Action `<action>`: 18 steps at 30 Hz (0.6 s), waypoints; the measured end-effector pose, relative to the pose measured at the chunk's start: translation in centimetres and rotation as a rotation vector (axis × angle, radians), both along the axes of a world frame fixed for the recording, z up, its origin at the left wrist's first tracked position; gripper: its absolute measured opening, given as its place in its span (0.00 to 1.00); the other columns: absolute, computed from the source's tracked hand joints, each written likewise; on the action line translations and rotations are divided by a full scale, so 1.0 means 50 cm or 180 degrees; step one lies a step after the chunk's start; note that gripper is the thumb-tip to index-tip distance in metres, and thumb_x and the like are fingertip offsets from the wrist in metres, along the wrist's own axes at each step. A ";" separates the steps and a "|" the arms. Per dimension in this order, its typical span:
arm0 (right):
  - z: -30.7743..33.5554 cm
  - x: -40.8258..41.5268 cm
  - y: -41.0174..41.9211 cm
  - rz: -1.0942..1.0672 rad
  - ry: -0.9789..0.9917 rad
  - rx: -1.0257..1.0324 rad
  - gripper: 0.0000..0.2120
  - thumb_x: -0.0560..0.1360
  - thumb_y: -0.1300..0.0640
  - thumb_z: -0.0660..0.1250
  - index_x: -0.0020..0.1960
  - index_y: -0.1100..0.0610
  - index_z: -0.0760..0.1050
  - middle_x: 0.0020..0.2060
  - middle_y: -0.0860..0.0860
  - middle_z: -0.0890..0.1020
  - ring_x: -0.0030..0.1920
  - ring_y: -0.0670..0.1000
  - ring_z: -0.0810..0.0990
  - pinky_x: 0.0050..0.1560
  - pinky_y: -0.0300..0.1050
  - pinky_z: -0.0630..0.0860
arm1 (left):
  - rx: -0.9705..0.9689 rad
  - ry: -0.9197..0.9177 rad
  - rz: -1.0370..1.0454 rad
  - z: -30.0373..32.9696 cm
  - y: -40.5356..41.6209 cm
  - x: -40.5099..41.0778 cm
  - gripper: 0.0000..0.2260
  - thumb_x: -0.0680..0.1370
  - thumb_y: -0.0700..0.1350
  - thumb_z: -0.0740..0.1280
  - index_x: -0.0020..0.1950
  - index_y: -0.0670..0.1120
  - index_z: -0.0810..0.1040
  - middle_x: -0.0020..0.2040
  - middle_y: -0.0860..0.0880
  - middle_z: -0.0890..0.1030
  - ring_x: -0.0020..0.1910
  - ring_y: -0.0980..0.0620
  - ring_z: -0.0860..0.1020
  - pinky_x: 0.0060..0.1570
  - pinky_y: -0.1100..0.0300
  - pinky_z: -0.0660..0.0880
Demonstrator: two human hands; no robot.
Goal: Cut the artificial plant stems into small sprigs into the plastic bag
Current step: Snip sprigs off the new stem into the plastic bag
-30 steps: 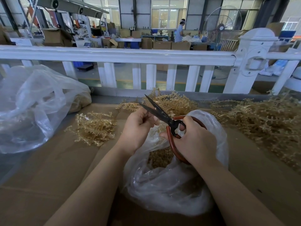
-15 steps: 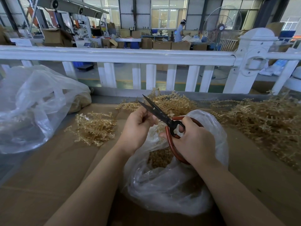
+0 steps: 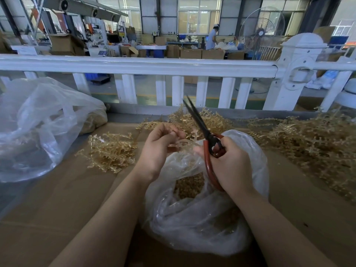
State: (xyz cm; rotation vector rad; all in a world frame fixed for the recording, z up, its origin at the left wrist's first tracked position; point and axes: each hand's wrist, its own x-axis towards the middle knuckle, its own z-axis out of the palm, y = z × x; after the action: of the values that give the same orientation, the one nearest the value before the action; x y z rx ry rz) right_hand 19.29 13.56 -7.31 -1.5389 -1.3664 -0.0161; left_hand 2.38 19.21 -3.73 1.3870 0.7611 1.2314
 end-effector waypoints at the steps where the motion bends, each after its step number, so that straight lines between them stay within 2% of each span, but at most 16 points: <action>1: 0.004 0.000 -0.001 0.0110 0.0322 0.0021 0.27 0.65 0.27 0.68 0.40 0.52 0.76 0.31 0.45 0.80 0.33 0.44 0.79 0.34 0.35 0.75 | -0.0169 -0.0178 -0.0060 0.001 0.001 -0.001 0.10 0.82 0.32 0.57 0.47 0.43 0.73 0.45 0.43 0.84 0.43 0.47 0.81 0.45 0.54 0.76; 4: 0.015 0.001 -0.001 0.0366 0.1139 -0.0161 0.24 0.63 0.29 0.71 0.39 0.50 0.77 0.32 0.44 0.82 0.33 0.44 0.80 0.34 0.34 0.75 | -0.0496 -0.0559 -0.0242 0.007 0.002 -0.002 0.10 0.82 0.33 0.56 0.46 0.43 0.73 0.44 0.41 0.85 0.39 0.46 0.83 0.47 0.48 0.77; 7: 0.019 0.007 0.006 0.0560 0.1620 -0.0239 0.13 0.71 0.44 0.76 0.40 0.52 0.78 0.30 0.43 0.82 0.32 0.40 0.80 0.34 0.31 0.74 | -0.0644 -0.0683 -0.0295 0.008 0.004 -0.002 0.10 0.82 0.33 0.56 0.46 0.44 0.73 0.43 0.42 0.85 0.38 0.47 0.83 0.46 0.50 0.78; 9: 0.022 0.011 0.009 0.0738 0.1953 -0.0237 0.12 0.72 0.49 0.76 0.43 0.57 0.81 0.36 0.49 0.85 0.38 0.46 0.84 0.38 0.32 0.77 | -0.0676 -0.0682 -0.0250 0.007 0.005 -0.002 0.10 0.82 0.33 0.57 0.46 0.44 0.74 0.42 0.43 0.85 0.38 0.48 0.83 0.44 0.51 0.78; 11: 0.027 0.012 0.008 0.0864 0.2080 -0.0233 0.13 0.73 0.50 0.76 0.45 0.60 0.82 0.39 0.52 0.86 0.42 0.49 0.84 0.40 0.31 0.77 | -0.0645 -0.0608 -0.0190 0.007 0.005 -0.001 0.10 0.82 0.34 0.57 0.47 0.44 0.74 0.41 0.44 0.85 0.36 0.49 0.83 0.44 0.52 0.78; 15: 0.031 0.008 0.007 0.0916 0.2114 -0.0323 0.08 0.74 0.51 0.75 0.42 0.55 0.81 0.38 0.51 0.86 0.39 0.50 0.84 0.42 0.37 0.77 | -0.0489 -0.0355 -0.0122 0.004 0.005 0.001 0.08 0.83 0.35 0.58 0.48 0.45 0.73 0.38 0.47 0.85 0.37 0.51 0.84 0.42 0.53 0.78; 17: 0.032 0.006 0.007 0.0977 0.2167 -0.0281 0.07 0.73 0.55 0.76 0.40 0.54 0.79 0.36 0.50 0.85 0.40 0.53 0.84 0.40 0.36 0.79 | -0.0434 -0.0285 -0.0162 0.003 0.004 0.000 0.08 0.83 0.35 0.58 0.48 0.45 0.73 0.37 0.48 0.85 0.37 0.51 0.83 0.41 0.55 0.78; 18: 0.032 0.006 0.007 0.1015 0.2208 -0.0247 0.07 0.73 0.57 0.76 0.39 0.52 0.79 0.33 0.48 0.83 0.37 0.51 0.83 0.38 0.35 0.79 | -0.0415 -0.0265 -0.0202 0.003 0.004 0.000 0.08 0.83 0.36 0.58 0.47 0.45 0.73 0.37 0.47 0.84 0.36 0.51 0.83 0.40 0.56 0.78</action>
State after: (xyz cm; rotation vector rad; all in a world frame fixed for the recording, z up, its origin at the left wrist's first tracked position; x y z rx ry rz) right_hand 19.58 13.91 -5.71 -1.1993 -1.0298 0.7103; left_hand 2.37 19.40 -3.60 1.2373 0.7212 1.1622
